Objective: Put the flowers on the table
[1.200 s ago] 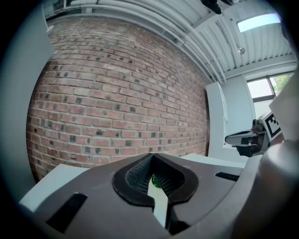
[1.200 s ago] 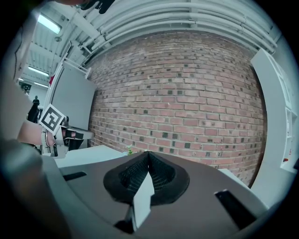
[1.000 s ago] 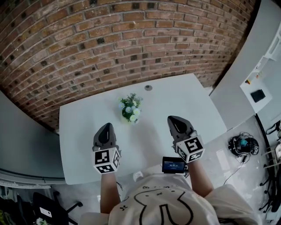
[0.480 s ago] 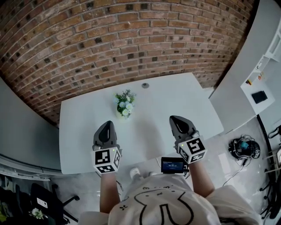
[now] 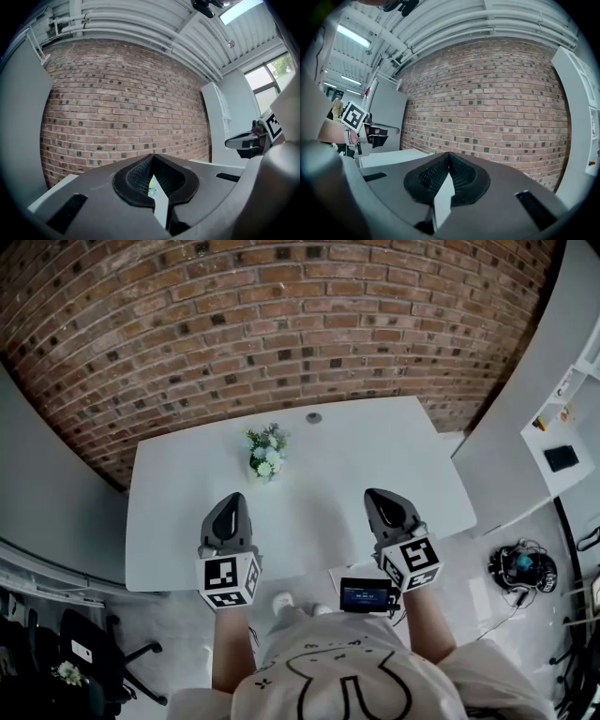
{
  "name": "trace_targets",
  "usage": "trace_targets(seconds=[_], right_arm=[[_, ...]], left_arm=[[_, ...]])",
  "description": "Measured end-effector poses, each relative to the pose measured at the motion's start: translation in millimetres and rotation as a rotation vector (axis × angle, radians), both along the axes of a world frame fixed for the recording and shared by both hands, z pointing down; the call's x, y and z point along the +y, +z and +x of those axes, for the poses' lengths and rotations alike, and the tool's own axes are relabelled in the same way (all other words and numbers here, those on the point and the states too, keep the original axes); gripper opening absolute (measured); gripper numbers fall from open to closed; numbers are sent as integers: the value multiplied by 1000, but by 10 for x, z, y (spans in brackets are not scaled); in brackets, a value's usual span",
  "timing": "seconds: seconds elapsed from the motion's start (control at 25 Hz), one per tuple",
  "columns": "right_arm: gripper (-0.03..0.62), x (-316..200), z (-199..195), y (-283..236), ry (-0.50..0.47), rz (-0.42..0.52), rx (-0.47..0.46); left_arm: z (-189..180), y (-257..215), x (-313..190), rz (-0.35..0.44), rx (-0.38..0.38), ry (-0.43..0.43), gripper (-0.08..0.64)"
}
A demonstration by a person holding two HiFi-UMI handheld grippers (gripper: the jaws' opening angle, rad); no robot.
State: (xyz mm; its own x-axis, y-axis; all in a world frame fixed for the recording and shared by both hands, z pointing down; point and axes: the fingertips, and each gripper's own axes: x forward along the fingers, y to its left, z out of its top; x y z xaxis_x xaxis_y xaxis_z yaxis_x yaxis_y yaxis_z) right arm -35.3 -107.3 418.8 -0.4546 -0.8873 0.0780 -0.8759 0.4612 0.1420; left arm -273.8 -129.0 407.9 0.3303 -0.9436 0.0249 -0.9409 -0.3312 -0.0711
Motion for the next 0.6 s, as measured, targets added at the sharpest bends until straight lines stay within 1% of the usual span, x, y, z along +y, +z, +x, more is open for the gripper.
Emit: trace_targets(seconds=[0.6], right_arm=[[17, -13, -86, -32, -27, 10, -6]], left_arm=[[-112, -26, 71, 5, -6, -38, 12]])
